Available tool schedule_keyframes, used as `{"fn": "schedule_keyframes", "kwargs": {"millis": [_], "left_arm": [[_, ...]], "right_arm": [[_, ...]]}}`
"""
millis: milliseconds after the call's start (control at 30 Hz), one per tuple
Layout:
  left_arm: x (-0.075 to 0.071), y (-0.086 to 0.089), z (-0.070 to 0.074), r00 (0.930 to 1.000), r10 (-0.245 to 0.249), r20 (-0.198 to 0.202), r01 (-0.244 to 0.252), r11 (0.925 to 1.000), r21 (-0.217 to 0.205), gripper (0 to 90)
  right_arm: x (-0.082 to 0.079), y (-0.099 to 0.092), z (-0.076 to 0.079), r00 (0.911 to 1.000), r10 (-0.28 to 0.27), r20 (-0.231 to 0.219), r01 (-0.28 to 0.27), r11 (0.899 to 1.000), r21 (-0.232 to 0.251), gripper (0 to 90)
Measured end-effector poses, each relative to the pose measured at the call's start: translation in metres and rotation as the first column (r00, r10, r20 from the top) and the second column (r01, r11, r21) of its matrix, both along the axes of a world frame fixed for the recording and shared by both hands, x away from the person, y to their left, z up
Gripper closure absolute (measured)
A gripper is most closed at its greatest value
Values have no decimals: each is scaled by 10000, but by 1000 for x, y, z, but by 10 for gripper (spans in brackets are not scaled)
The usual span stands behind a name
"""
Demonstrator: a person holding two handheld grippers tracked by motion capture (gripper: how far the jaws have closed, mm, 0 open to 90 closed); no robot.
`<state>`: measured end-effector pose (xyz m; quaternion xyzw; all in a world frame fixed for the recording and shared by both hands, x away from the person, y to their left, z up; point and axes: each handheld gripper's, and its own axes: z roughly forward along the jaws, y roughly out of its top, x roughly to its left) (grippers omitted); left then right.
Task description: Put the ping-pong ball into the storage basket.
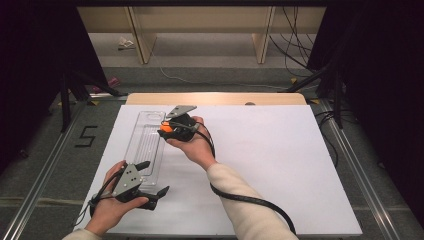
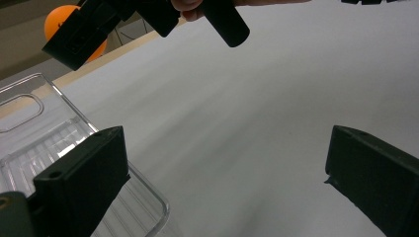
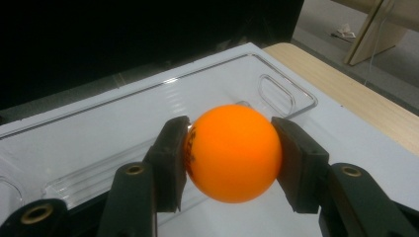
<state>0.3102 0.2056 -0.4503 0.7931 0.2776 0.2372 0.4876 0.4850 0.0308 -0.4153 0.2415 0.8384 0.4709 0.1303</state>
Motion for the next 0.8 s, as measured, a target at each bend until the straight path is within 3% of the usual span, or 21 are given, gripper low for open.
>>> {"fn": "schedule_keyframes", "kwargs": {"millis": [800], "left_arm": [[0,-1,0,10000,-21,3,21,10000,4,23]], "right_arm": [[2,9,0,10000,55,-9,-55,10000,-29,514]]}}
